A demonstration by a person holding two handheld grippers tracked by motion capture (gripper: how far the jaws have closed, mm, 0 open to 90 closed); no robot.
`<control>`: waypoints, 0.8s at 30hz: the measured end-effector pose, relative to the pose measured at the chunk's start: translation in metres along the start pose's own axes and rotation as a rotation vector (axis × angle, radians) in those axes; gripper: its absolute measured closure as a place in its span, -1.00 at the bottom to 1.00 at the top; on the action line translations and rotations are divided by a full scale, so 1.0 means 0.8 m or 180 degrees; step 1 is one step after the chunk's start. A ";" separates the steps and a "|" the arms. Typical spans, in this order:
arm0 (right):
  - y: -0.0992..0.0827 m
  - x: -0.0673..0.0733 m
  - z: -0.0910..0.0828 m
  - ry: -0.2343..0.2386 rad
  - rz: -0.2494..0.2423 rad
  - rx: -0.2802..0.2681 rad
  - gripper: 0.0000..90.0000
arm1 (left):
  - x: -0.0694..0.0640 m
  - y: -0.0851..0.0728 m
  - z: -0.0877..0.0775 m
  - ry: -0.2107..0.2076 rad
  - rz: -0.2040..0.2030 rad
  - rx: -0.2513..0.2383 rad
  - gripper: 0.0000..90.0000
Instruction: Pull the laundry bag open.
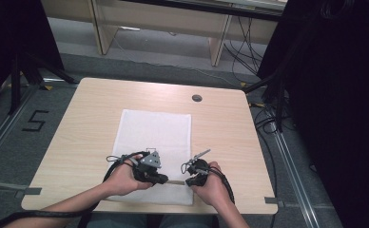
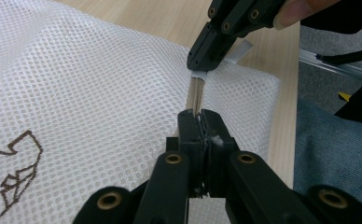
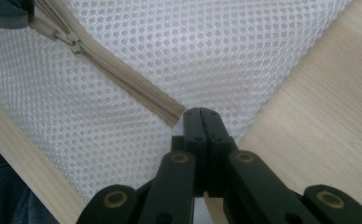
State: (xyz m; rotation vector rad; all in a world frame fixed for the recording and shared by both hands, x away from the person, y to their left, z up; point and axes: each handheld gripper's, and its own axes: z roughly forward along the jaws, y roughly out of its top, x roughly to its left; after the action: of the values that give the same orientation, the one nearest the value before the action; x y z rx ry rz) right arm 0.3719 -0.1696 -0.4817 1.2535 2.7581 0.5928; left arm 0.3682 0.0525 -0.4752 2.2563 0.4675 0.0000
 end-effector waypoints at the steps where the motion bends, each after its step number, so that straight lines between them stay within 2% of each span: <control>1: 0.000 0.000 0.000 0.0000 0.0000 0.0000 1.00 | 0.000 0.000 0.000 -0.0005 0.0027 -0.0001 0.95; 3: 0.000 0.000 -0.001 0.0003 0.0031 0.0021 1.00 | 0.000 -0.002 -0.001 -0.0002 -0.0010 0.0001 0.95; 5: 0.000 -0.001 0.000 0.0023 -0.0024 0.0001 1.00 | 0.001 -0.003 -0.002 -0.0008 -0.0002 0.0003 0.95; 8: 0.000 0.000 0.000 -0.0001 0.0003 0.0006 1.00 | 0.002 -0.003 -0.005 -0.0002 0.0021 0.0000 0.95; 9: 0.000 0.000 -0.001 0.0000 0.0005 0.0008 1.00 | 0.002 -0.004 -0.005 -0.0008 -0.0030 -0.0007 0.95; 10: 0.000 -0.001 0.000 0.0016 -0.0012 0.0002 1.00 | 0.002 -0.004 -0.007 -0.0005 0.0027 -0.0001 0.95; 11: 0.000 -0.001 0.000 0.0008 -0.0010 0.0000 1.00 | 0.002 -0.004 -0.007 -0.0002 -0.0020 0.0001 0.95; 13: 0.000 -0.001 0.000 0.0008 -0.0035 -0.0014 1.00 | 0.001 -0.005 -0.009 0.0004 -0.0025 -0.0004 0.95; 14: 0.000 -0.001 0.000 0.0007 -0.0044 -0.0014 1.00 | 0.002 -0.006 -0.009 0.0000 0.0019 0.0001 0.95; 16: 0.000 0.000 0.000 0.0003 -0.0021 -0.0010 1.00 | 0.003 -0.006 -0.011 -0.0011 0.0022 0.0005 0.95; 17: 0.000 0.000 0.000 0.0001 -0.0014 -0.0006 1.00 | 0.001 -0.007 -0.012 0.0005 -0.0032 0.0002 0.95; 18: 0.000 0.001 -0.001 -0.0002 0.0036 0.0021 1.00 | 0.001 -0.007 -0.012 0.0005 -0.0025 0.0000 0.95; 19: 0.000 0.000 0.000 0.0005 0.0015 0.0011 1.00 | 0.003 -0.007 -0.014 -0.0004 0.0027 0.0004 0.95; 20: 0.000 -0.001 0.000 0.0011 -0.0024 0.0001 1.00 | 0.002 -0.008 -0.014 -0.0007 -0.0033 0.0007 0.95; 24: 0.000 -0.001 0.000 0.0021 -0.0009 0.0005 1.00 | 0.004 -0.009 -0.015 -0.0011 -0.0002 -0.0009 0.95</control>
State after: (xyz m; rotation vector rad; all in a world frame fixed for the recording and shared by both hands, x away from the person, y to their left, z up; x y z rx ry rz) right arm 0.3724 -0.1702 -0.4818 1.2499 2.7659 0.5959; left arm 0.3666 0.0666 -0.4733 2.2529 0.4663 -0.0035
